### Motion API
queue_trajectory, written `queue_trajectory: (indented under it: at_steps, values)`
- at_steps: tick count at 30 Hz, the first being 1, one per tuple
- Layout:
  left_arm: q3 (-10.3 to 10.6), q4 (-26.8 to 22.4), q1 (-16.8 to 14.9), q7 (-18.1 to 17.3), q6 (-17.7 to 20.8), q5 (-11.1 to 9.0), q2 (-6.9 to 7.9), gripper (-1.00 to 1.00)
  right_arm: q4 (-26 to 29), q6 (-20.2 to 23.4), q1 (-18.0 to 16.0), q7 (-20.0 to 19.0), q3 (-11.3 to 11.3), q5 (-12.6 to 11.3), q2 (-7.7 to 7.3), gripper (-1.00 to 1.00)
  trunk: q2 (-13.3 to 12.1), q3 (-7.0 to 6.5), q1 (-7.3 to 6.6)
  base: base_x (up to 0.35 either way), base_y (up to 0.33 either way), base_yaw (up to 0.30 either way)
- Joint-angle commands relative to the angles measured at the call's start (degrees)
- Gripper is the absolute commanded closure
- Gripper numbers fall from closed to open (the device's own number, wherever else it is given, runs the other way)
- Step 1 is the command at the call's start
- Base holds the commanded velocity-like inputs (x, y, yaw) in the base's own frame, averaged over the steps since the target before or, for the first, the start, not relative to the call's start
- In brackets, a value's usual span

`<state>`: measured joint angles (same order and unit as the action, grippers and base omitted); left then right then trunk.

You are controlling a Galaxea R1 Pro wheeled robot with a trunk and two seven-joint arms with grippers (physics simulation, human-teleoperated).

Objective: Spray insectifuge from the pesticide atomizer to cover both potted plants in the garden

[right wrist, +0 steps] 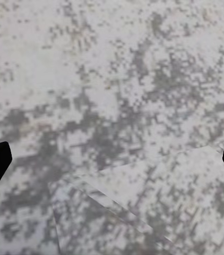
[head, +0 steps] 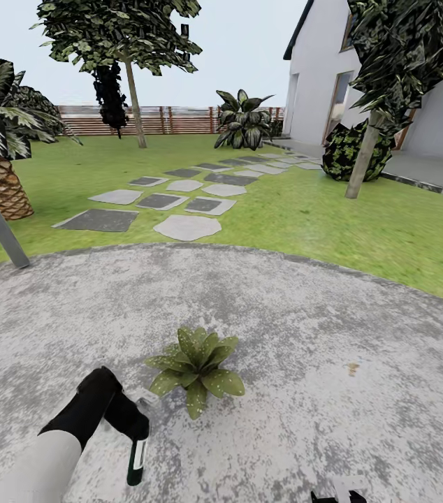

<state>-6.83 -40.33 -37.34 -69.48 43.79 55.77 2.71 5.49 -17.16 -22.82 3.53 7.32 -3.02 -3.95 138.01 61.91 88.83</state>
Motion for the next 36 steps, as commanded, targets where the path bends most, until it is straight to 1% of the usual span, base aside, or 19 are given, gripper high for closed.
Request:
queue_trajectory:
  at_steps: [1,2,3,4,5,6,7,9,11,13,16,24,30,33,35,36]
  values:
    - [-0.2,0.1,-1.3,-4.5,0.5,4.0,0.34,1.00,0.0,-0.2,0.0,0.2,0.5,-0.3,-0.01,-1.00,0.0,0.06,-0.01,0.000,0.000,0.000]
    - [-0.3,0.1,-2.7,-9.6,0.5,9.2,0.47,1.00,0.0,-0.1,0.0,0.2,0.5,-0.3,0.00,-1.00,0.0,0.06,-0.01,0.000,0.000,0.000]
    - [-0.3,0.2,-3.5,-11.9,0.6,12.1,0.40,1.00,0.0,-0.1,0.0,0.2,0.5,-0.3,0.00,-1.00,0.0,0.06,-0.01,0.000,0.000,0.000]
    - [-0.5,0.2,-4.8,-14.8,1.0,16.4,0.12,1.00,0.0,-0.1,0.0,0.2,0.5,-0.3,0.00,-1.00,0.0,0.06,-0.01,0.000,0.000,0.000]
    - [-0.6,0.2,-6.1,-17.4,1.8,19.8,-0.10,1.00,0.0,-0.1,0.0,0.2,0.5,-0.3,0.00,-1.00,0.0,0.06,-0.01,0.000,0.000,0.000]
    - [-0.7,0.3,-7.2,-19.7,2.6,22.2,-0.25,1.00,0.0,-0.1,0.0,0.2,0.5,-0.3,0.00,-1.00,0.0,0.06,-0.01,0.000,0.000,0.000]
    - [-0.5,0.4,-8.3,-20.5,3.1,23.5,-0.38,1.00,0.0,-0.1,0.0,0.2,0.5,-0.3,0.00,-1.00,0.0,0.06,-0.01,0.000,0.000,0.000]
    - [-0.4,1.3,-9.8,-20.5,3.4,24.3,-0.52,1.00,0.0,-0.1,0.0,0.2,0.5,-0.3,0.00,-1.00,0.0,0.06,-0.01,0.000,0.000,0.000]
    - [-0.4,3.9,-12.5,-20.5,3.6,24.9,-0.69,1.00,-0.1,-0.1,0.0,0.2,0.5,-0.3,0.00,-1.00,0.0,0.06,-0.01,0.000,0.000,0.000]
    - [-0.5,7.7,-15.4,-20.5,3.7,25.1,-0.86,1.00,-0.1,-0.1,0.0,0.2,0.5,-0.3,-0.09,-1.00,0.0,0.06,-0.01,0.000,0.000,0.000]
    - [-0.6,9.8,-16.8,-20.5,3.8,25.0,-1.02,1.00,-0.2,-0.2,0.0,0.2,0.6,-0.2,-0.38,-1.00,0.0,0.06,-0.01,0.000,0.000,0.000]
    - [-0.3,10.2,-16.1,-20.5,3.4,25.4,-0.86,1.00,-0.2,-0.2,0.0,0.2,0.6,-0.1,-0.51,-1.00,0.0,0.06,-0.01,0.022,0.000,0.000]
    - [-0.4,10.2,-16.2,-20.5,3.5,25.5,-0.94,1.00,-0.2,-0.2,0.0,0.2,0.6,-0.1,-0.48,-1.00,0.0,0.06,-0.01,0.293,0.000,0.000]
    - [-0.3,10.1,-16.2,-20.5,3.5,25.5,-0.85,1.00,-0.2,-0.2,0.0,0.2,0.6,-0.1,-0.47,-1.00,0.0,0.06,-0.01,0.137,0.000,0.000]
    - [-0.2,10.1,-16.1,-20.5,3.4,25.5,-0.57,1.00,-0.2,-0.2,0.0,0.2,0.6,-0.1,-0.46,-1.00,0.0,0.06,-0.01,0.032,0.000,0.000]
    - [-0.2,10.1,-16.0,-20.5,3.2,25.6,-0.17,1.00,-0.2,-0.2,0.0,0.2,0.6,-0.1,-0.45,-1.00,0.0,0.06,-0.01,0.013,0.000,0.000]
